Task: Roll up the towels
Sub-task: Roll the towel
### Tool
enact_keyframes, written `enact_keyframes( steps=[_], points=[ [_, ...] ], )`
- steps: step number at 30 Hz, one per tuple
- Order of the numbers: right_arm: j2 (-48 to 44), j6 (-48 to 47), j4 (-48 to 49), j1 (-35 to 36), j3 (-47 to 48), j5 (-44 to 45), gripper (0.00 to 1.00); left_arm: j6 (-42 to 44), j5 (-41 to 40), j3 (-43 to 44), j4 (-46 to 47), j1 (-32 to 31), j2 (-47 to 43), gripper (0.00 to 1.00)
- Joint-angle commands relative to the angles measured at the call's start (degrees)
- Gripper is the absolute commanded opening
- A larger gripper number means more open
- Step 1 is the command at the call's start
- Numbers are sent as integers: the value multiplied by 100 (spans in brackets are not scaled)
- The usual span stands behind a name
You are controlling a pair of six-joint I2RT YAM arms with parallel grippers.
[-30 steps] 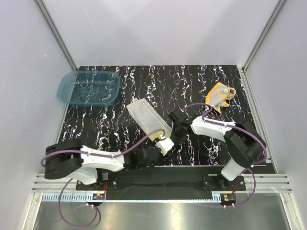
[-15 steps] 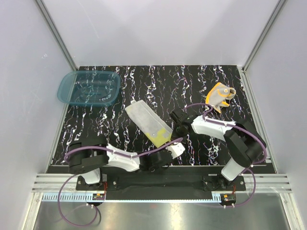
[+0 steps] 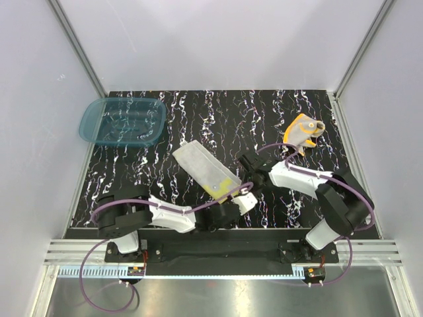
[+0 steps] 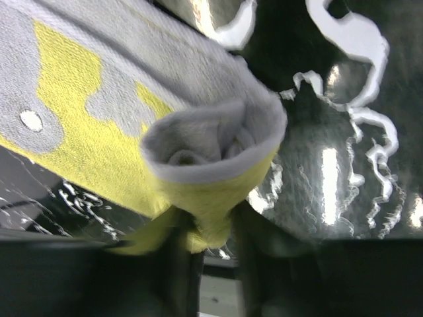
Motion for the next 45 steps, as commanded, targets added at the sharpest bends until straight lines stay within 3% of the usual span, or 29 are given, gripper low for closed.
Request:
enact_keyframes(
  steps=[1,4,7,11,16,19,23,36,45],
  points=[
    [-447,-92,-549,29,106,0,45,-505,1076,-157,233,420,-361,15],
    [-710,-206,-909,29,360,308,64,-901,1735,-237,251,745,-520,15],
    [-974,-232,-1304,29,598,747,73,-1366,2517,-368,583,1124,-600,15],
    [-1615,-92,-1297,29,450,1090,74,-2244,3484,-650,1286,1590,-635,16],
    [-3056,93,45,29,-768,758,74,-3168,4372,-931,2025,2169,-556,16],
    [-3619,286,828,29,-1472,634,75,-4019,4987,-1281,3025,2583,-347,16],
    [-3533,348,1374,29,-1827,493,76,-5503,5681,-1669,5143,3049,251,16],
    [-2330,506,2684,29,-1897,230,78,-6711,5911,-1810,7150,3217,1816,16],
    [-2091,822,2421,64,-2011,264,74,-6229,5876,-1697,6325,3243,1501,17]
  ],
)
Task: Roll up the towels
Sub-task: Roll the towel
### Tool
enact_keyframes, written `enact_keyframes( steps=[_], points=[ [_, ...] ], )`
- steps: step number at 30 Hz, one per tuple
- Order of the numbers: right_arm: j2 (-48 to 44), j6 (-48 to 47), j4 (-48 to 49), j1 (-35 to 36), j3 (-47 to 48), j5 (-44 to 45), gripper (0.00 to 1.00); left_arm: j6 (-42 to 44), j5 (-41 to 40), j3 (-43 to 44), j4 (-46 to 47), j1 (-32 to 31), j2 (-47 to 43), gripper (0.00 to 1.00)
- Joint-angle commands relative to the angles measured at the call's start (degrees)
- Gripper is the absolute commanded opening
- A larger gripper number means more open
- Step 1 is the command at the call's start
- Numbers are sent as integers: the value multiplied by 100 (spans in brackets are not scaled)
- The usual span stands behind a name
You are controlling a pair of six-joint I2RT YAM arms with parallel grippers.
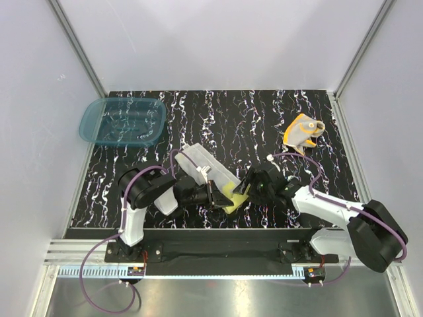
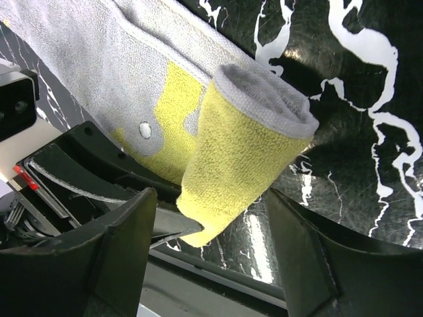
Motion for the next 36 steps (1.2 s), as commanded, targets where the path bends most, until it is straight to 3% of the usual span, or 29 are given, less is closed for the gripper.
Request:
enact_keyframes(
  steps=[1,4,13,17,21,22,25,28,31,32,36],
  points=[
    [5,182,124,38,-51,4,72,327,95,76,685,17,-204,17],
    [216,234,387,55,-103,-74,62,353,104,129,649,26,-204,17],
    [805,410,607,196,-68,-101,57,511,112,305,193,17,-406,18],
    [884,428,511,196,-25,-5,27,661,139,367,-44,17,-503,19],
    [954,384,230,196,150,48,11,1143,34,349,-807,17,-1063,24],
    [946,332,160,196,186,57,10,1510,-19,358,-1419,8,-1231,26],
    [946,200,-253,196,405,75,7,2179,-457,472,-2990,-9,-2004,42],
    [963,51,-675,196,652,57,6,3041,-1125,709,-4494,-106,-2760,69],
    [1060,-160,-1053,196,924,-56,5,4058,-2047,1025,-5665,-413,-3358,75],
    [1147,-213,-1202,196,994,-161,5,4289,-2728,1087,-5870,-570,-3508,76],
    [1515,-512,-1528,196,1459,-556,5,5239,-4148,1140,-6136,-1790,-4114,77]
  ],
)
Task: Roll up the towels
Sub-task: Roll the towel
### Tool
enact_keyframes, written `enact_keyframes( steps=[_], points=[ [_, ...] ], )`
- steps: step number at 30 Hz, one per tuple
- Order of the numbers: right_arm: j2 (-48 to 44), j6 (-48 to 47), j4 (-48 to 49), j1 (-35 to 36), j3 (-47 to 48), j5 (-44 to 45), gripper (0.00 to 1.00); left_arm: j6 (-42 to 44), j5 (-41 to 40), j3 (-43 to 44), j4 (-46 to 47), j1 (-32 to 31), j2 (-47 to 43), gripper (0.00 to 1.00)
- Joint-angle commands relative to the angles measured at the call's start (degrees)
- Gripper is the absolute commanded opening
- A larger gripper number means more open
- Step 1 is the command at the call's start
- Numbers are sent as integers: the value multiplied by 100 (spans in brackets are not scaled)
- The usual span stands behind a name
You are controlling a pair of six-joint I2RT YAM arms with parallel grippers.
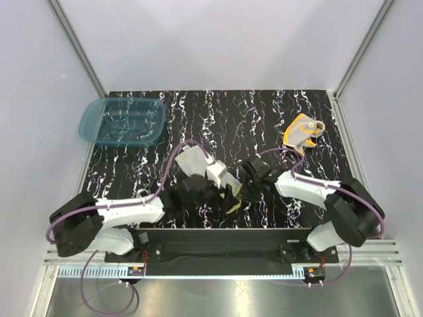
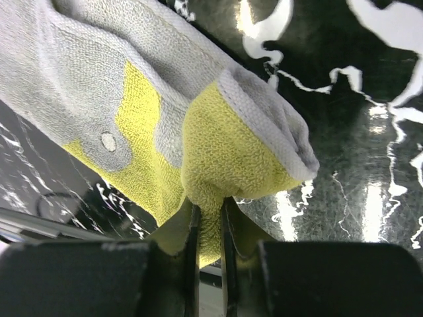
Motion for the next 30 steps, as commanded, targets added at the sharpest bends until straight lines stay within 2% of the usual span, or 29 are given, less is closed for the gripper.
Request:
enact_keyframes(
  steps=[1,5,8,11,18,22,30],
  points=[
    [325,-492,-592,49,525,-385,5,1473,-1743,100,-661,-864,-421,78],
    [545,-704,-927,49,815,-552,7,1826,-2341,-120,-327,-1532,-370,80],
    [598,-818,-1059,49,982,-631,10,1967,-2491,-173,-45,-1718,-150,80],
    [686,-915,-1165,49,1105,-719,12,2046,-2658,-24,34,-1911,446,79],
    [739,-1012,-1270,49,1167,-781,12,1941,-2852,424,34,-1947,1239,76],
    [748,-1012,-1235,41,1115,-825,12,1915,-2957,381,113,-1938,1239,70],
    [810,-1012,-1217,49,1044,-843,12,1994,-3063,389,34,-1947,1037,72]
  ],
)
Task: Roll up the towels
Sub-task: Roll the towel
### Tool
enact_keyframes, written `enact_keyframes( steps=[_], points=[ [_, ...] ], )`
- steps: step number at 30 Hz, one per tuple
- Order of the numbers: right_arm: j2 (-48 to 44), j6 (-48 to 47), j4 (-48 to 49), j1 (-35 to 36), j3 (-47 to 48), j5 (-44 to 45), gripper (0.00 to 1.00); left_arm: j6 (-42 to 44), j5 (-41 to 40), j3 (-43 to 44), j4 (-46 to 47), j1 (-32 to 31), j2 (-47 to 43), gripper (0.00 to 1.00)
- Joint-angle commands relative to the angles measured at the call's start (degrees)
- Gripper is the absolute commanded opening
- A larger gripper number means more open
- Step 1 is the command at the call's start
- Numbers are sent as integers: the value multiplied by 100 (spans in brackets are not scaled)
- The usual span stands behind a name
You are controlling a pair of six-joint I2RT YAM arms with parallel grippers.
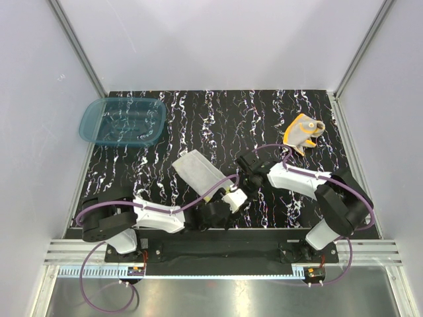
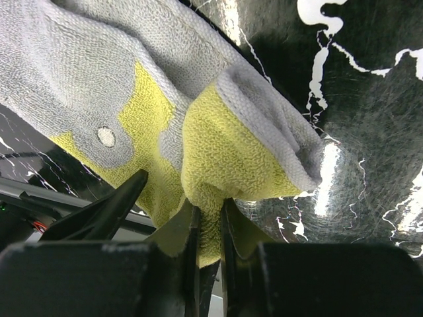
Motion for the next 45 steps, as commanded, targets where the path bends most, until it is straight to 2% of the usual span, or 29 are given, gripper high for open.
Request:
enact_keyframes(
  steps=[1,2,4,6,8,18,19,20,21,22,23,25,27,28,30,31,35,39,45],
  points=[
    [38,-90,-81,49,56,-97,12,112,-215,188,342,-17,-298,72],
    [12,-90,-90,49,48,-71,12,130,-206,180,368,-17,-360,72],
    [3,-98,-107,49,30,-53,12,156,-180,188,404,-17,-404,65],
    [3,-90,-107,58,21,-36,12,182,-110,232,413,-17,-422,51],
    [-6,-90,-90,49,21,-53,12,200,-48,267,421,-17,-395,45],
    [-41,-98,-90,49,30,-71,11,139,206,303,456,-17,-167,44],
    [-59,-98,-90,49,39,-80,11,130,250,303,465,-26,-149,39],
    [-67,-98,-90,49,39,-88,11,121,294,311,465,-26,-97,22],
    [-76,-98,-98,41,30,-80,11,104,330,311,483,-17,-88,16],
    [-85,-90,-98,49,39,-80,11,77,339,303,492,-17,-79,5],
    [-120,-90,-107,49,30,-80,11,51,321,294,492,-17,-70,0],
    [-146,-72,-133,49,21,-80,14,-10,312,294,466,-17,-70,0],
    [-208,-72,-160,58,21,-62,20,-107,347,320,317,44,-61,0],
    [-234,-63,-195,49,21,-36,35,-264,400,355,246,88,-44,0],
    [-383,-28,-248,49,39,104,48,-449,759,347,202,308,-70,0],
    [-445,-28,-344,49,56,166,66,-650,882,268,219,378,-96,0],
    [-840,-19,-616,49,205,561,95,-1161,1471,31,351,755,-395,0],
    [-1183,-2,-749,49,258,817,98,-1802,1920,-128,333,1125,-632,0],
    [-1482,103,-538,49,57,826,98,-3225,2597,-725,816,1714,-1186,0]
  ],
)
